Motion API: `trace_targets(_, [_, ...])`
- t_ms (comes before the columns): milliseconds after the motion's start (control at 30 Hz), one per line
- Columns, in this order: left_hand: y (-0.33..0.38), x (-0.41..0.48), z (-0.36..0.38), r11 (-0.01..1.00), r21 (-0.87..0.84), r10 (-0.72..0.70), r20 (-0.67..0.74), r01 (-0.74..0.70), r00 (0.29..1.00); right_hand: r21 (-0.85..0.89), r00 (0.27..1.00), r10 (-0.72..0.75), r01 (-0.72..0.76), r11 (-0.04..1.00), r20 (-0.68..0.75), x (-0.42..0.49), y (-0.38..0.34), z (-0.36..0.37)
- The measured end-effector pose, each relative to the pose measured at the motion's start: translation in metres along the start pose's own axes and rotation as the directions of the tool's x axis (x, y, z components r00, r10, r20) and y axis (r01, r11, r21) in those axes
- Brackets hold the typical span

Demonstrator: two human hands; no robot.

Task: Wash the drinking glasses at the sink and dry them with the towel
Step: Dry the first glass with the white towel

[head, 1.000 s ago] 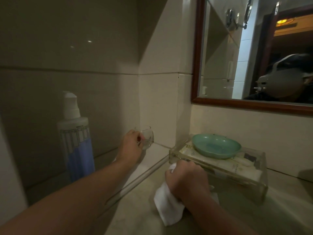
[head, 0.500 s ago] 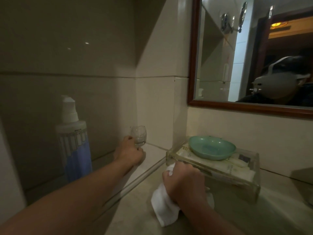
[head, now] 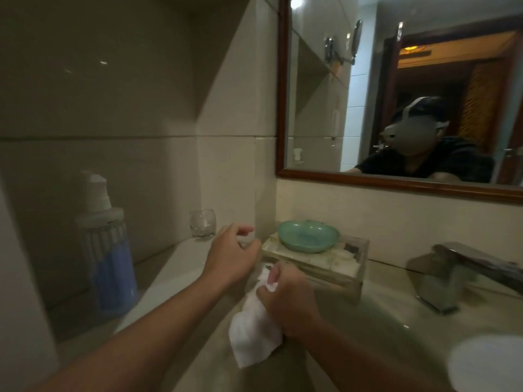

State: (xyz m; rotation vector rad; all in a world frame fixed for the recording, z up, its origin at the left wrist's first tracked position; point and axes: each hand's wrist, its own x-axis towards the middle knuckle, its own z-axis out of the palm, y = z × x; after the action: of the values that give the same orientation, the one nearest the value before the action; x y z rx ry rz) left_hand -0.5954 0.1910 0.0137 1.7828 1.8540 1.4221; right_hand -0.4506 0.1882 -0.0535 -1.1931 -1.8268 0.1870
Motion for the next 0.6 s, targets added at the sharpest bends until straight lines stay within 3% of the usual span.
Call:
trace_targets(133, [0.062, -0.057, 0.016, 0.960, -0.216, 0.199, 0.082, -0.178, 0.977, 0.246, 0.975, 0.199, -0.169, 0.954, -0.099, -0.026, 0.003, -0.085])
trace_targets(200, [0.093, -0.090, 0.033, 0.926, -0.341, 0.241, 0.207, -0.161, 0.948, 0.334, 0.957, 0.264, -0.210, 0.919, -0.124, -0.049, 0.008, -0.140])
trace_targets(300, [0.142, -0.142, 0.069, 0.855, -0.475, 0.411, 0.378, -0.208, 0.830, 0.483, 0.929, 0.338, -0.230, 0.845, -0.149, -0.089, 0.017, -0.230])
trace_targets(433, [0.213, -0.201, 0.130, 0.740, -0.643, 0.613, 0.521, -0.200, 0.594, 0.472, 0.864, 0.415, -0.250, 0.845, -0.286, -0.145, 0.036, -0.327])
trace_targets(600, [0.299, -0.271, 0.205, 0.720, -0.690, 0.622, 0.601, -0.066, 0.502, 0.462, 0.744, 0.526, -0.328, 0.824, -0.411, -0.212, 0.077, -0.427])
